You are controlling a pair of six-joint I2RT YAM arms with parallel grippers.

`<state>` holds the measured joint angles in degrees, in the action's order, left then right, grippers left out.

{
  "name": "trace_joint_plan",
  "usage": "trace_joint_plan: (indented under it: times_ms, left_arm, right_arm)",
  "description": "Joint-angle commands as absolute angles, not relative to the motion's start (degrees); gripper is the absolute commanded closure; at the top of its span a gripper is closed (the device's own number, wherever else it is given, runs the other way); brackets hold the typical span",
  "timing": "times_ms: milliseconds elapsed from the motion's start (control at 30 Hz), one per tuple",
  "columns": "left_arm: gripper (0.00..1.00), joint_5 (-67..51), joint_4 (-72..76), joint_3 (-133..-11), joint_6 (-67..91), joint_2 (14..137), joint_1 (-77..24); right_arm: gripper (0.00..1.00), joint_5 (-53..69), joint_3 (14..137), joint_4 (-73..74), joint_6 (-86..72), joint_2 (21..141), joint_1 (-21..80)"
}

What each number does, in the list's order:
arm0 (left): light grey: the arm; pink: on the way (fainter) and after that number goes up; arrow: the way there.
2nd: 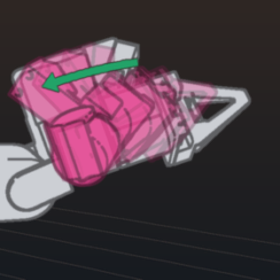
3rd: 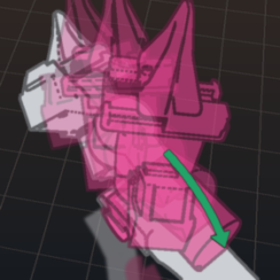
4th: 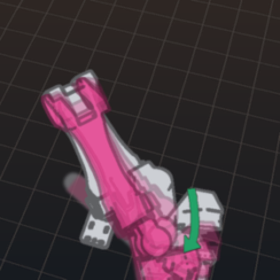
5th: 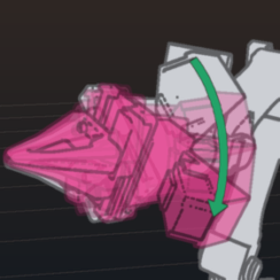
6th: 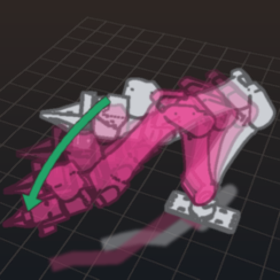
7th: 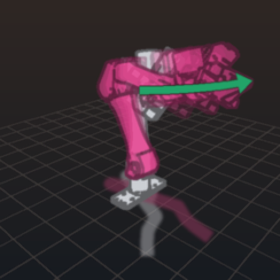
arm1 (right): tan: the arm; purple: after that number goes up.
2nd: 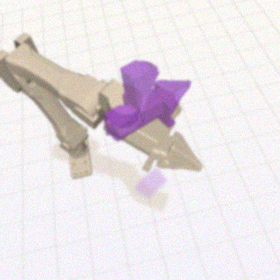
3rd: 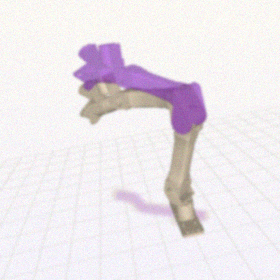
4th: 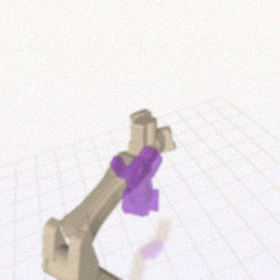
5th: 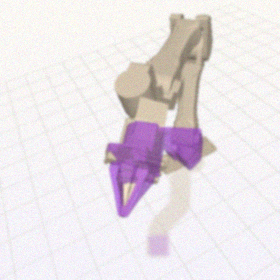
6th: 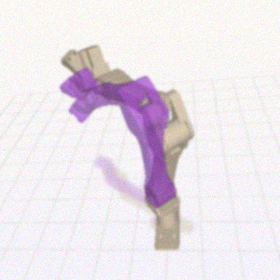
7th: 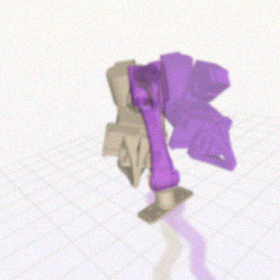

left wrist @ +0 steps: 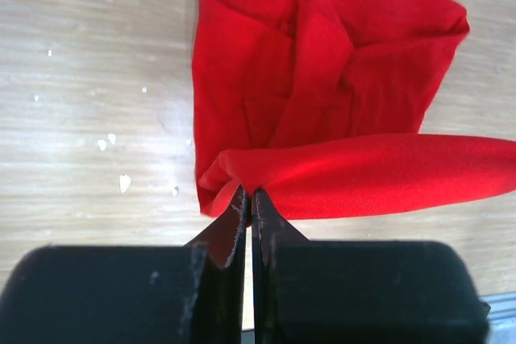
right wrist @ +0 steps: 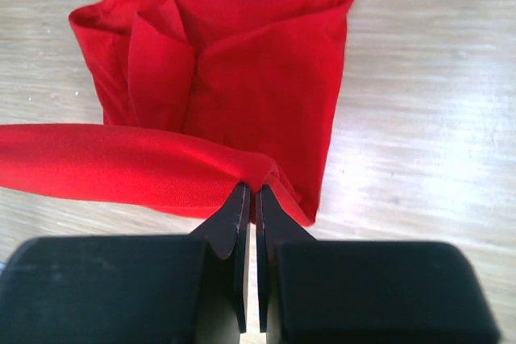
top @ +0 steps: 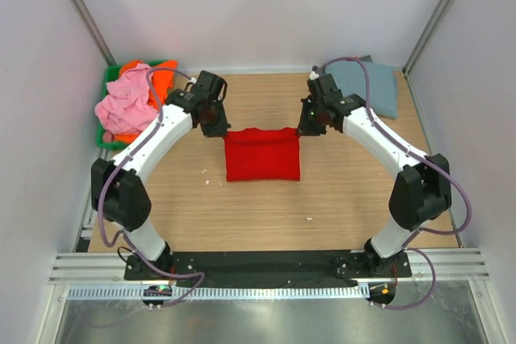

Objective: Fold and stack the t-shirts
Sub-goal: Fold the tshirt

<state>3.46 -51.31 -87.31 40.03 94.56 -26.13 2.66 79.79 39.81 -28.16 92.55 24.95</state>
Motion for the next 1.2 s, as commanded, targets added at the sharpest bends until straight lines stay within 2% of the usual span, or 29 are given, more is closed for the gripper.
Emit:
trace_joint_plan:
  times_ms: [0,367,933,967,1000,1033,1100,1133,1167]
  left_arm:
    - [1.00,3.4,-52.5,-91.5,36.8,98.9,-23.6]
    - [1.00,1.8,-54.7,-105.2,34.1,115.1,-20.7]
    - [1.00,1.6,-58.4,-118.6,32.2,129.4,-18.0]
    - [0.99,1.7,-58.7,-120.7,32.0,130.3,-17.9]
    - [0.95,1.6,-59.3,-122.2,32.0,131.2,-17.8]
    - [0.78,2.0,-61.2,-124.2,32.0,133.5,-17.3]
    - [0.56,2.5,-63.8,-132.5,31.4,135.9,-16.8]
    - [0.39,2.6,-67.1,-136.3,31.1,138.6,-16.4]
    - [0.33,2.5,-68.8,-144.0,31.0,139.5,-16.0]
  right_arm:
    - [0.99,3.3,84.2,39.8,-25.4,96.1,22.9]
    - [0.99,6.3,91.9,39.0,-24.3,110.0,19.4]
    - [0.98,7.8,100.8,39.5,-24.3,119.8,17.1]
    - [0.94,7.9,101.6,39.7,-24.3,120.9,16.8]
    - [0.73,8.1,102.4,40.0,-24.6,121.6,16.6]
    - [0.61,7.9,104.8,41.3,-24.9,122.5,16.4]
    - [0.32,8.1,108.3,42.9,-25.2,124.9,15.2]
    - [0.28,7.4,113.2,43.9,-25.6,125.7,14.9]
    - [0.25,7.3,116.2,46.9,-25.7,126.6,14.4]
